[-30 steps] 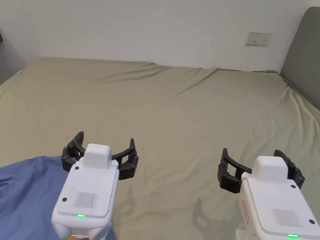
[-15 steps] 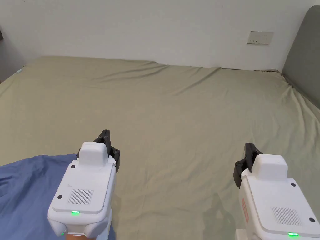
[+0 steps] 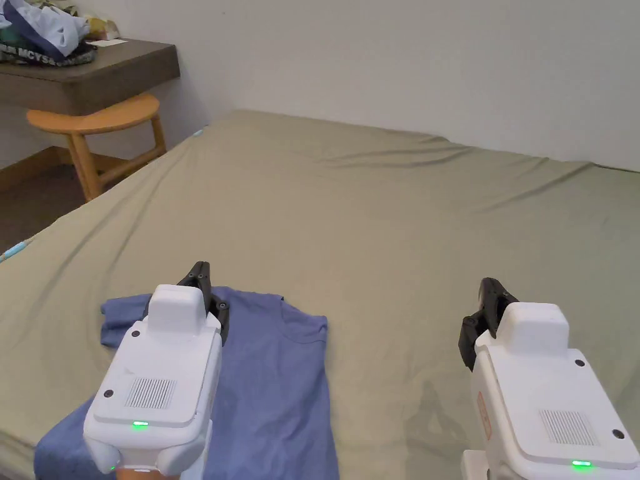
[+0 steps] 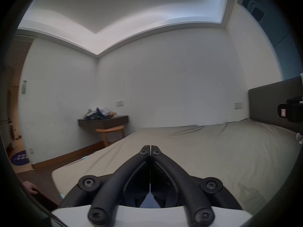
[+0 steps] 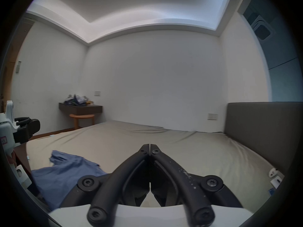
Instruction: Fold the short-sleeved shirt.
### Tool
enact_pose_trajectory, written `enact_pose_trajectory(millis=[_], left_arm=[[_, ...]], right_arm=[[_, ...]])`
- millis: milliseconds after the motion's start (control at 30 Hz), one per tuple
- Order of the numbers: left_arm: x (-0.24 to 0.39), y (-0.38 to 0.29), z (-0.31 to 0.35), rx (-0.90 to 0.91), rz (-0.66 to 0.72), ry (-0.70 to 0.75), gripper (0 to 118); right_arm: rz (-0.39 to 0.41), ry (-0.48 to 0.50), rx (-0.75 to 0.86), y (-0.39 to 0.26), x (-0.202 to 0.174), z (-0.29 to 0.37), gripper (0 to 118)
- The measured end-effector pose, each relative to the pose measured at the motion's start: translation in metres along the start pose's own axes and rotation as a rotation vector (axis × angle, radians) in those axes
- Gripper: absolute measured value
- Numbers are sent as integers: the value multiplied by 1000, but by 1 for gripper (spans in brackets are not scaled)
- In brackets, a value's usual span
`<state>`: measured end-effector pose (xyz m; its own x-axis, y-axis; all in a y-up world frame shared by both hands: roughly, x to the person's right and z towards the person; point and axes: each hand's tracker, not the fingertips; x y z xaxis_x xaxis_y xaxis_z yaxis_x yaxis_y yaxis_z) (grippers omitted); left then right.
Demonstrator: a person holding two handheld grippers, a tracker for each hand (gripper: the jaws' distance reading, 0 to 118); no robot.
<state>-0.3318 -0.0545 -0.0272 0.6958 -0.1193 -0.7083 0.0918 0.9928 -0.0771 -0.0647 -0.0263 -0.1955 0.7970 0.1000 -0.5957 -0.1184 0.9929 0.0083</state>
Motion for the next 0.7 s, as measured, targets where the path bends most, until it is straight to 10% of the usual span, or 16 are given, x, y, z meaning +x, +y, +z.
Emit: enact_pose_trajectory(millis=[333,700], left_arm=[[-97,-21,33,-76,-34,195,0],[-100,-36,10,-287,25,102,0]], right_arm=[[-22,207,-9,-1,-85,-20,1],[-6,222,-33,-9,-87,-26,1]])
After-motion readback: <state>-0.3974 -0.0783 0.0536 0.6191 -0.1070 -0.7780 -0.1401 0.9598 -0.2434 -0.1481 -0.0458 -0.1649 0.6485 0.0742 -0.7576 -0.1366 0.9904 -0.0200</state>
